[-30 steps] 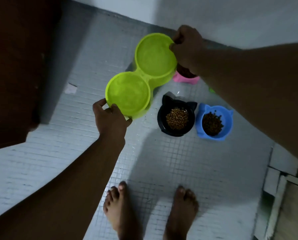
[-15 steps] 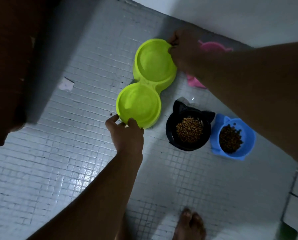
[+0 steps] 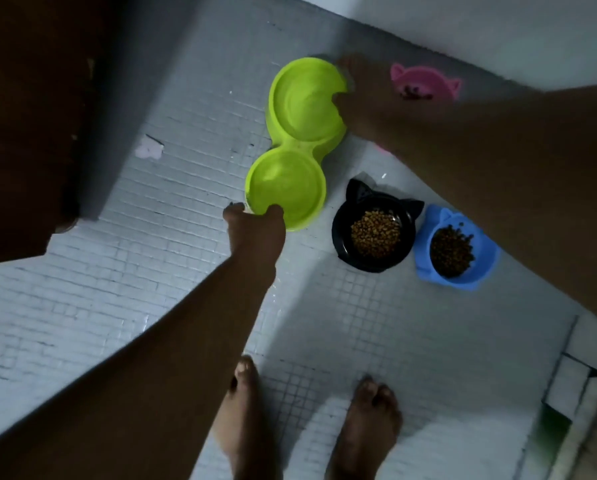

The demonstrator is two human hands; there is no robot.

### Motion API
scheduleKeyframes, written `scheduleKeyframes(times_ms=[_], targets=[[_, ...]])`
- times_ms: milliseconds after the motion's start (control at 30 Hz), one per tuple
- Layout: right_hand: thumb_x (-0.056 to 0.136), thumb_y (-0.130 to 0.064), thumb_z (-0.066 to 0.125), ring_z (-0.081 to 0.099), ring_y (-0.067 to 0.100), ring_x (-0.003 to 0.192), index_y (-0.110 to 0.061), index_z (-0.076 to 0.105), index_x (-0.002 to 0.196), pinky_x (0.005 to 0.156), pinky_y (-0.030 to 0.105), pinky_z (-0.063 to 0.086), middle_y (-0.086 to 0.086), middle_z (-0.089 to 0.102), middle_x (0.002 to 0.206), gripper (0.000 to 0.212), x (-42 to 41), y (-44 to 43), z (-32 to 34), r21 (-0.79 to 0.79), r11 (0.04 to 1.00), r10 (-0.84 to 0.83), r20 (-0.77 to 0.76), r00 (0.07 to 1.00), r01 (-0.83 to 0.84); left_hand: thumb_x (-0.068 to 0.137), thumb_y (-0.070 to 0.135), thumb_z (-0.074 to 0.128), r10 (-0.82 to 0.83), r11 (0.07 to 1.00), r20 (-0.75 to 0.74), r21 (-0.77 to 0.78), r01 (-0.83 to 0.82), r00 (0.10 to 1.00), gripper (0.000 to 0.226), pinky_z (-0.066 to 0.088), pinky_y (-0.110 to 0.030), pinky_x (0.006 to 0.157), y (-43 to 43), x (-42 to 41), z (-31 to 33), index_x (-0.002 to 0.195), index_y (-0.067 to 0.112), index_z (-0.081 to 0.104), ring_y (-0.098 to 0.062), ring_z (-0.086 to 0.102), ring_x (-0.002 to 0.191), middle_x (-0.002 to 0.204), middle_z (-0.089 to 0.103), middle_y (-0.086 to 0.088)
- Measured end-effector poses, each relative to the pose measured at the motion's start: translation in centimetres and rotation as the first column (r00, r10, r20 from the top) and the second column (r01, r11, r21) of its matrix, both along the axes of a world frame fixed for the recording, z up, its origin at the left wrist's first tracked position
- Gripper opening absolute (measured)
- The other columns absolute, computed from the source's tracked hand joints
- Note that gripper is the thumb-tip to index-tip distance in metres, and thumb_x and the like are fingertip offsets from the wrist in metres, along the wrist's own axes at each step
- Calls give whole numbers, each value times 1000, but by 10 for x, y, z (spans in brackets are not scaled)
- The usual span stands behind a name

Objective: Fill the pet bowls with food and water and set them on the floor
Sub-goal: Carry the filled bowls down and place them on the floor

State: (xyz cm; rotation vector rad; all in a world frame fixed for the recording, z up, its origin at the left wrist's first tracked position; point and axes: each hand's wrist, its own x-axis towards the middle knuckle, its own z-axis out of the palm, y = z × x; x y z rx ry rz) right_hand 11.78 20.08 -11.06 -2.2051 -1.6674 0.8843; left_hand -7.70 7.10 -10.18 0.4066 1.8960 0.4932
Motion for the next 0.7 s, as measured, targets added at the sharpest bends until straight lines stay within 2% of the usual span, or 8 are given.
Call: scheduleKeyframes(times_ms=[67, 167, 200, 300, 400, 500, 600, 700], targets=[[94, -18, 59, 51, 21, 126, -14, 44, 143, 91, 18, 33, 7, 52, 142, 51, 1, -15, 15, -47, 999, 23, 3, 1000, -23, 90, 21, 71, -75, 997, -69, 30, 78, 995, 67, 41, -25, 69, 6, -1, 18, 147, 15, 37, -25, 53, 97, 140, 51, -16], [94, -20, 59, 59, 23, 102, -18, 49, 138, 88, 27, 46, 11, 59, 127, 46, 5, -32, 50, -91, 995, -45, -53, 998, 40, 90, 22, 69, -200, 973, -124, 92, 212, 972, 63, 37, -21, 60, 17, 4, 52, 146, 19, 39, -23, 51, 102, 143, 47, -14], [94, -21, 59, 59, 22, 102, -19, 50, 137, 90, 28, 48, 12, 58, 127, 44, 8, -42, 62, -96, 994, -61, -74, 995, 54, 90, 22, 68, -258, 956, -147, 105, 274, 955, 61, 38, -22, 60, 20, 7, 65, 145, 20, 41, -23, 51, 102, 143, 47, -13], [96, -25, 54, 56, 25, 123, -20, 58, 130, 96, 2, 27, 15, 56, 138, 35, 24, -67, 106, -82, 994, -77, -50, 996, 72, 91, 23, 68, -440, 866, -234, 147, 479, 867, 55, 45, -29, 79, 23, 17, 109, 141, 19, 47, -26, 54, 106, 140, 47, -12], [97, -20, 54, 59, 21, 111, -16, 63, 119, 88, 8, 34, 5, 63, 118, 25, 39, -90, 164, -70, 987, -148, -91, 985, 142, 90, 24, 70, -591, 732, -306, 187, 656, 747, 50, 48, -37, 96, 22, 32, 157, 137, 19, 52, -31, 58, 116, 137, 52, -13], [94, -13, 61, 59, 27, 117, -12, 64, 119, 96, 20, 39, 10, 65, 125, 26, 56, -114, 226, -27, 987, -163, -125, 979, 161, 91, 25, 70, -686, 605, -351, 212, 768, 637, 50, 46, -36, 99, 21, 49, 213, 138, 19, 53, -33, 57, 118, 135, 53, -15], [92, -20, 64, 61, 29, 112, -14, 59, 127, 101, 40, 47, 12, 64, 124, 35, 76, -136, 287, 5, 965, -258, -151, 954, 262, 92, 26, 69, -741, 491, -393, 236, 839, 544, 50, 46, -36, 100, 28, 63, 277, 138, 19, 53, -32, 57, 120, 136, 55, -13], [92, -22, 66, 61, 20, 106, -16, 57, 129, 97, 31, 47, 4, 62, 121, 39, 94, -157, 352, 11, 935, -346, -193, 918, 354, 91, 26, 70, -750, 396, -451, 279, 875, 483, 46, 43, -30, 94, 39, 78, 345, 134, 19, 55, -29, 59, 116, 131, 58, -11]])
